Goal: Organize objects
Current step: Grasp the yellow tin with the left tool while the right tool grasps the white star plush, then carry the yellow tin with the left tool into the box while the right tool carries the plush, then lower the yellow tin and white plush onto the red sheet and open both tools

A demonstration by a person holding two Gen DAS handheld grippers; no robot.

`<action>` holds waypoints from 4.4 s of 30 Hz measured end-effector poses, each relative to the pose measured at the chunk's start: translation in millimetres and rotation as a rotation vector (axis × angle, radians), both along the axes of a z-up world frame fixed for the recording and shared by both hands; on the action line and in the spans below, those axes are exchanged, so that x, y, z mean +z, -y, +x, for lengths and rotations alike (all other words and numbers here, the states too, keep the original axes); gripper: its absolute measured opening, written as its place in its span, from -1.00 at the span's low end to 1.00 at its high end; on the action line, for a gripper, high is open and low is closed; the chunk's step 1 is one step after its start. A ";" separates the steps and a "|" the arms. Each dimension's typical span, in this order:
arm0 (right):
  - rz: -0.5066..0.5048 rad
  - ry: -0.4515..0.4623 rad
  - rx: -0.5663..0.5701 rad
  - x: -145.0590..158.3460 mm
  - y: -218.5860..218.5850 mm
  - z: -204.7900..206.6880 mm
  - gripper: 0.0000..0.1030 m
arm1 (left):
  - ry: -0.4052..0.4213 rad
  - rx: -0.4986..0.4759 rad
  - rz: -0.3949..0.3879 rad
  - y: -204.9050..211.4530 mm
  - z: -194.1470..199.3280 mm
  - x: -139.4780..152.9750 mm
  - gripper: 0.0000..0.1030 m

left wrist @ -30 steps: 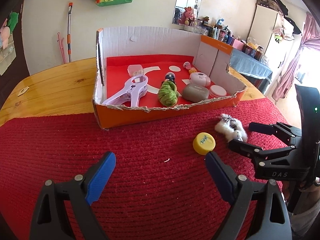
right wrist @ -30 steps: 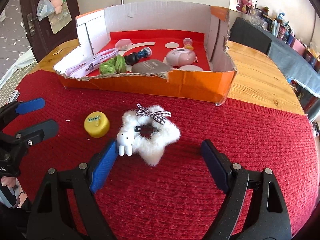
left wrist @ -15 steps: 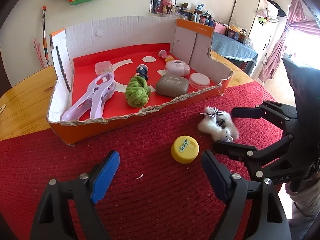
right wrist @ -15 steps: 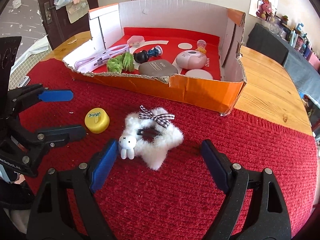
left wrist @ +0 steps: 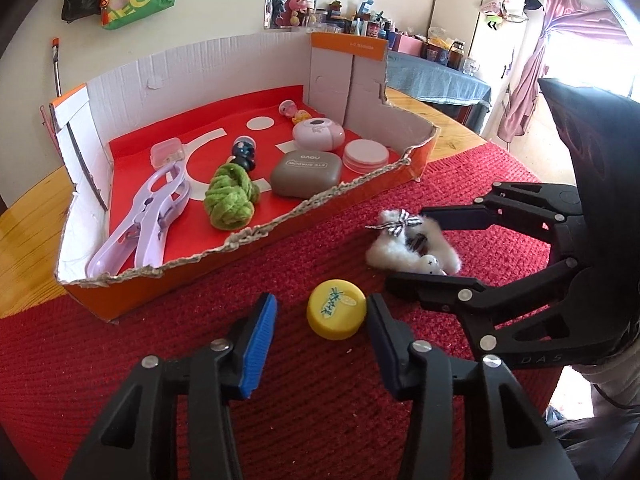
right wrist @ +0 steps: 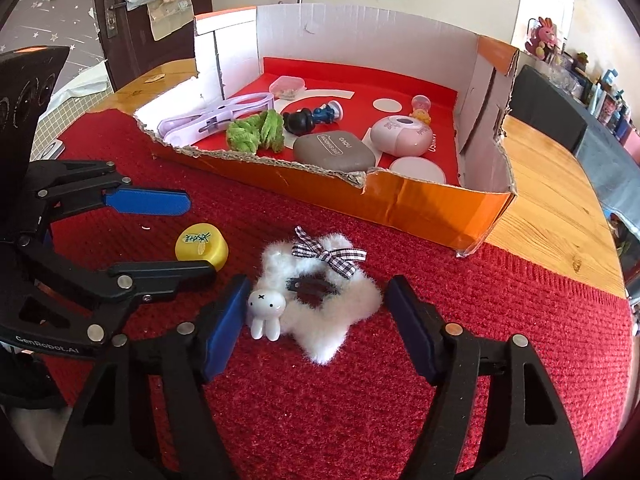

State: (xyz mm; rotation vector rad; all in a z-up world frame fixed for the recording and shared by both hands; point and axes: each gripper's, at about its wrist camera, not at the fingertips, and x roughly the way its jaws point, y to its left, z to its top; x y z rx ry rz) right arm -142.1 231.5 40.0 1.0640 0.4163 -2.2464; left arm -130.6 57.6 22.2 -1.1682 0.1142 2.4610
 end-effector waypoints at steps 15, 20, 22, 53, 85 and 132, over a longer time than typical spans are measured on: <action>-0.081 -0.023 0.009 23.4 -9.5 14.1 0.07 | -0.046 0.008 0.046 8.2 13.2 23.2 -0.38; -0.085 -0.044 0.014 31.6 -8.7 20.2 0.07 | -0.066 0.012 0.053 10.6 18.1 29.8 -0.38; -0.084 -0.045 0.018 32.6 -7.9 22.3 0.07 | -0.069 0.012 0.058 11.7 19.8 31.7 -0.38; -0.063 -0.011 -0.048 96.3 50.7 -112.6 0.08 | -0.020 0.107 0.074 26.1 -102.3 73.7 -0.38; 0.109 0.242 -0.141 26.2 93.3 -219.6 0.08 | 0.176 0.200 -0.020 28.9 -194.2 18.9 -0.38; 0.144 0.246 -0.124 27.2 89.6 -216.4 0.18 | 0.189 0.238 -0.025 42.1 -192.5 9.1 -0.21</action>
